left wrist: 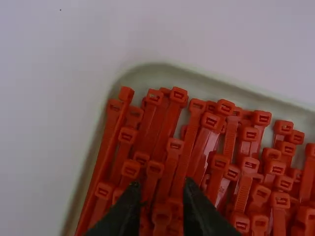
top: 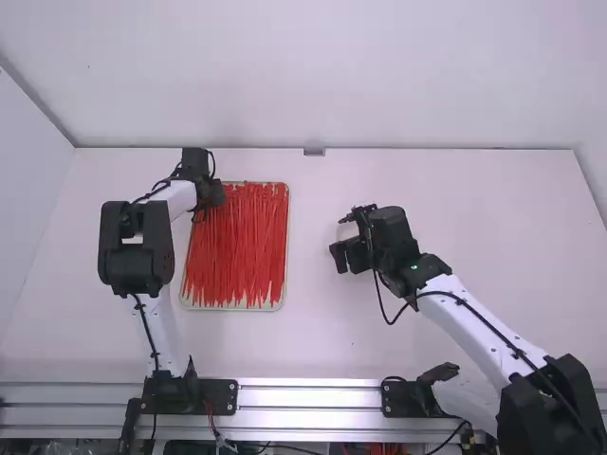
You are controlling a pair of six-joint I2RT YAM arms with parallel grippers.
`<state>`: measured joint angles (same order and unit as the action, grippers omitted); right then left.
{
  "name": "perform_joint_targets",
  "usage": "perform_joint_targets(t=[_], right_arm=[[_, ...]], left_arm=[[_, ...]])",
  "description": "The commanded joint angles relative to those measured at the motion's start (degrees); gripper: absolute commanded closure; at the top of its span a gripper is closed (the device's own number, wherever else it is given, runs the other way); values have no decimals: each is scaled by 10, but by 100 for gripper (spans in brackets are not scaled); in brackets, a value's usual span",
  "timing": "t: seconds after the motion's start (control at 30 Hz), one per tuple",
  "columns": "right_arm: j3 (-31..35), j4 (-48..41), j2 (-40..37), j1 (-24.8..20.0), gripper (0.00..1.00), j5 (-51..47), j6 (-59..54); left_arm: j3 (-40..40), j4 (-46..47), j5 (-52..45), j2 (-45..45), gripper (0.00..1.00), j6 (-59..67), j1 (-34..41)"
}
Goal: Fasten the cable tie
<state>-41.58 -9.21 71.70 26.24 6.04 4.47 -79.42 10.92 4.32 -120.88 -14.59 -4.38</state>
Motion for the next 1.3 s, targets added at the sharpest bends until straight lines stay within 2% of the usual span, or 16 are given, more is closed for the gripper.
perform_joint_targets(t=[0.0, 0.5, 0.8, 1.1, 1.27], right_arm=[[-8, -2, -5, 0, 2, -1, 0], [-8, -2, -5, 0, 1, -1, 0], [-8, -3, -5, 0, 1, -1, 0], [-8, -2, -5, 0, 2, -1, 0], [-8, -1, -5, 0, 1, -4, 0]], left_arm=[[10, 4, -7, -9, 78, -2, 2], [10, 15, -7, -9, 83, -2, 3], [10, 15, -6, -9, 96, -2, 2], [3, 9, -2, -8, 98, -2, 3], [-31, 25, -3, 5, 98, -2, -1]])
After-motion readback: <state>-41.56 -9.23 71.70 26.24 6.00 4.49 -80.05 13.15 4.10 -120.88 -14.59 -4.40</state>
